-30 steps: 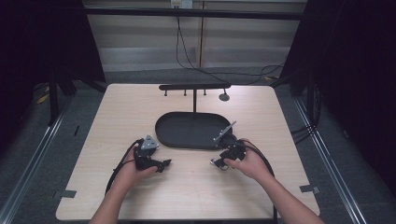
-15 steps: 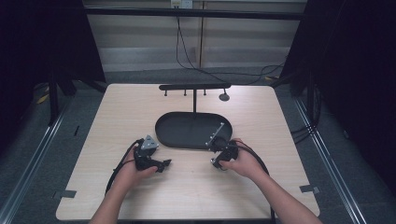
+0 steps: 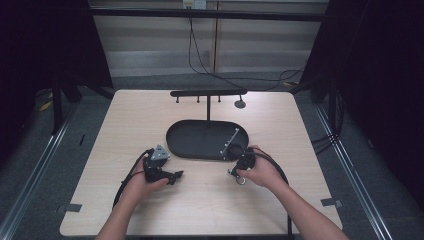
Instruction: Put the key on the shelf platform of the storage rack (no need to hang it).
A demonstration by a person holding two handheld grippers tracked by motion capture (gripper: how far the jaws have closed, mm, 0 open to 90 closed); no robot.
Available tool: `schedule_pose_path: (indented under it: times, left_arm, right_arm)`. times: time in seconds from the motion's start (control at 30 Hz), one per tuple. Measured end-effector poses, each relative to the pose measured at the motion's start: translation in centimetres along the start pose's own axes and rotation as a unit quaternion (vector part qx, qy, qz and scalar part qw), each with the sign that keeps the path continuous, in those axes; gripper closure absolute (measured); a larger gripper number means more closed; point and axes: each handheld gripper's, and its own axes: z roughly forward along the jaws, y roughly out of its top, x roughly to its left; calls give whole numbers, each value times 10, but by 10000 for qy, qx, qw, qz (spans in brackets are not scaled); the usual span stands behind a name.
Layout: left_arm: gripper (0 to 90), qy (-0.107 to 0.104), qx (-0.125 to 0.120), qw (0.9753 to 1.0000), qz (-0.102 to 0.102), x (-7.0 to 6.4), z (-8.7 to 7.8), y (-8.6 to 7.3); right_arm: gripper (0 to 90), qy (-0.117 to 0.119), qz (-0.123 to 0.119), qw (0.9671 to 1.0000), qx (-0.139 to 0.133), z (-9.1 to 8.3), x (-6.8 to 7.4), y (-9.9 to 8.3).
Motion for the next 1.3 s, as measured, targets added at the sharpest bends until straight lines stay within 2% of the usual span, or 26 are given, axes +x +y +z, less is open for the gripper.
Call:
schedule_pose_path:
  times: [0.17,0.47,0.67,0.83,1.03,1.3]
  left_arm:
    - [165,-2,2,10000,1,0,0,0]
    - [166,-1,4,10000,4,0,0,0]
    - [165,-1,2,10000,3,0,0,0]
    - [165,-1,3,10000,4,0,0,0]
    - [165,-2,3,10000,3,0,0,0]
    - [165,-1,2,10000,1,0,0,0]
  right_arm:
    - [860,46,23,9999,-128,1,-1,0]
    - [859,68,85,9998,-139,1,-3,1]
    - [858,-34,-6,10000,-17,1,0,4]
    - [859,-4,-15,10000,19,2,0,5]
    - [861,70,-5,9997,219,0,-2,7]
    - [861,79,3,9998,192,-11,-6,9]
